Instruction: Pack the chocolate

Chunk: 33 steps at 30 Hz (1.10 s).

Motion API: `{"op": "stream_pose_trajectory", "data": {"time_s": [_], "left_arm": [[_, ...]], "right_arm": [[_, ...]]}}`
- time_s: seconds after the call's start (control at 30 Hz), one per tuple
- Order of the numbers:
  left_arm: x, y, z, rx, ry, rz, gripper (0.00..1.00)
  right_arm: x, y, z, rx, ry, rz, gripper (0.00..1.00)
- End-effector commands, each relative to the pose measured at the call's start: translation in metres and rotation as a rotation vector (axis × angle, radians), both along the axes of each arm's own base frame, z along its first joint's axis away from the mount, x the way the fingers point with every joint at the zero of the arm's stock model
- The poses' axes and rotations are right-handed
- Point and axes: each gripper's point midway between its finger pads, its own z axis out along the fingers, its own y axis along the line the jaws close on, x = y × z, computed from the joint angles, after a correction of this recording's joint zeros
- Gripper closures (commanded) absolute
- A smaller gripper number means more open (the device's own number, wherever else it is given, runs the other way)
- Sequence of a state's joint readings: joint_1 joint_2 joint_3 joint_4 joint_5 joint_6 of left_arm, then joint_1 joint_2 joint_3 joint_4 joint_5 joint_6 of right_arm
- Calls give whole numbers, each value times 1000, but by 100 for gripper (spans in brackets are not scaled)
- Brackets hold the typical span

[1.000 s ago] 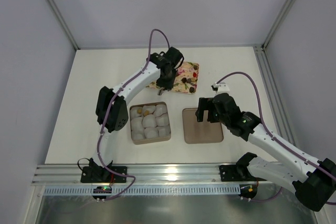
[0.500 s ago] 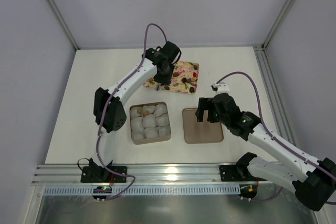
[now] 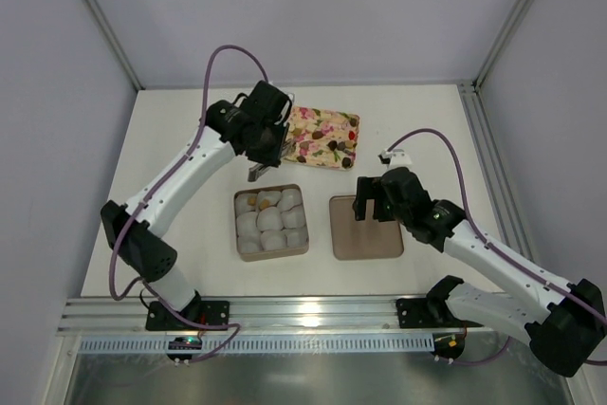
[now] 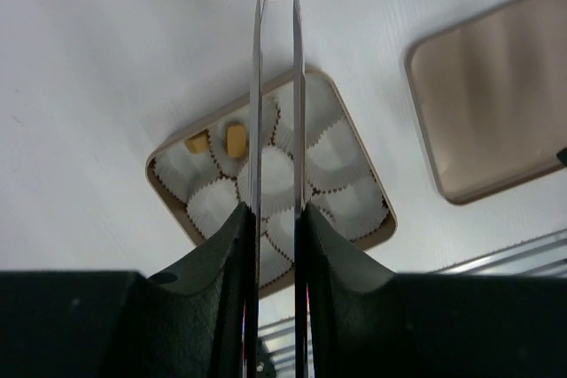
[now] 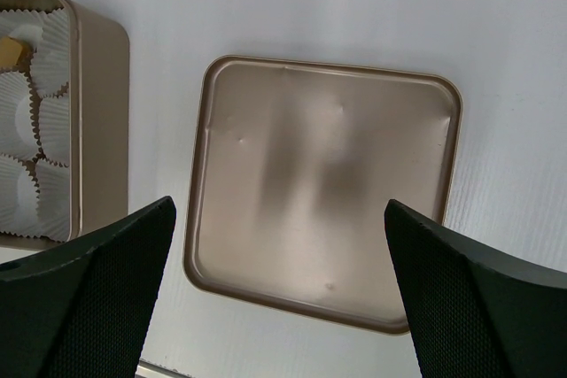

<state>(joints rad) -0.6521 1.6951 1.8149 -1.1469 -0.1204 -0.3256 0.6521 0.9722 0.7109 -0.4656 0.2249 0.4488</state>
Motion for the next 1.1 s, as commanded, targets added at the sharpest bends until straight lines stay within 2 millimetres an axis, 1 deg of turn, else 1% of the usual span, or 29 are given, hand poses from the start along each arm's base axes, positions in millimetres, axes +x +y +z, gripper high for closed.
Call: {"op": "stream_pose_trajectory", "data": {"time_s": [0.0, 0.07, 0.1, 0.13, 0.17, 0.2, 0.27, 0.3, 0.37, 0.4, 0.47, 0.6, 0.9, 1.07], "left_arm": [[-30, 14, 4, -29, 36, -4, 77], [-42, 20, 4, -34, 49, -9, 76], [-50, 24, -3, -24, 70, -11, 77], [-57, 28, 2, -38, 58, -12, 76], [-60, 29, 0, -42, 63, -13, 76], [-69, 32, -5, -41, 78, -17, 76], [-80, 30, -10, -45, 100, -34, 76], [-85, 30, -19, -38, 117, -39, 76], [-90, 29, -20, -53, 114, -40, 76], [-93, 30, -26, -51, 126, -37, 76], [-95, 26, -27, -72, 126, -42, 75], [-94, 22, -35, -72, 134, -43, 75], [-83, 11, -55, -63, 150, -39, 72], [-79, 8, -62, -60, 156, -35, 70]], "right_arm": [[14, 1, 17, 5, -61, -14, 0], [15, 1, 18, 5, -64, -14, 0], [16, 2, 19, 10, -68, -13, 0], [16, 3, 19, 12, -63, -12, 0], [16, 4, 19, 15, -61, -8, 0], [16, 5, 17, 13, -55, -9, 0], [16, 6, 16, 16, -50, -7, 0], [16, 6, 16, 18, -47, -6, 0], [15, 7, 15, 18, -43, -2, 0], [15, 6, 14, 17, -41, -2, 0], [15, 6, 14, 18, -40, -3, 0], [13, 7, 11, 20, -29, -2, 0], [13, 9, 8, 23, -21, 4, 0], [12, 7, 9, 11, -25, 10, 0]]}}
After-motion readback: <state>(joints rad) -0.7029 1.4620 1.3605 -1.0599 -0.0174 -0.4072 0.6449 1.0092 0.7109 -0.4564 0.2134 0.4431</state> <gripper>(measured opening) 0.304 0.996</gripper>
